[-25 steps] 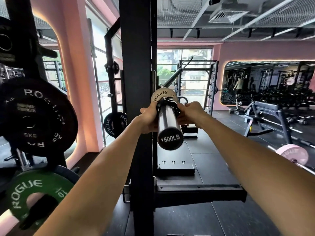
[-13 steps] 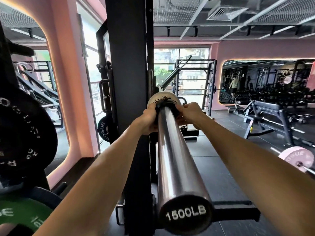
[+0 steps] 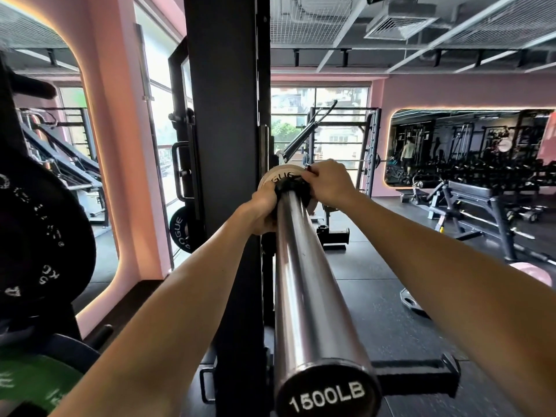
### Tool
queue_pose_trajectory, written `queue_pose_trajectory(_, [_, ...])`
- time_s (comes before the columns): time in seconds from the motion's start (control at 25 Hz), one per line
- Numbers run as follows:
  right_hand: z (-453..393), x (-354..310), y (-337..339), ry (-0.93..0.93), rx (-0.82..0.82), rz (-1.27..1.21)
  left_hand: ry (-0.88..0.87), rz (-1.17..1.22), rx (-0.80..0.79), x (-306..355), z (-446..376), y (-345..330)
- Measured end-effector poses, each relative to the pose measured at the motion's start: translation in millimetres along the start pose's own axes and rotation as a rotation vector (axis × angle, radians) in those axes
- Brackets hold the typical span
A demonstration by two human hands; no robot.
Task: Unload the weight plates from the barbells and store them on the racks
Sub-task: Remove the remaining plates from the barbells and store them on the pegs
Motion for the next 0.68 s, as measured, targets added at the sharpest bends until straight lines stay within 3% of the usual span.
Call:
queue_pose_trajectory(0.32, [5.6,-24.5,-21.9,0.127,-0.217,0.0,-0.034,0.036,-0.069,2.9,-1.3,-6.9])
queue_pose_trajectory(0.52, [2.7,-24.0,-31.1,0.051,-0.306,-0.036,-0.01,0.059,-0.11,-1.0,-8.8,-8.5])
queue_pose_trajectory(0.68, [1.5,-8.5,-23.9,-0.009,-0.251,-0.192,-0.022,0.087,-0.207,3.8,-12.4,-17.2])
Point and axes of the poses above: each hand's wrist, its own z-axis away from the middle knuckle, its own y-axis out of the back of the hand, x = y × z, the point moved 9 cm from there along -z, towards the middle knuckle, and after that the axes turned 5 degrees about x, right-handed, at the moved point
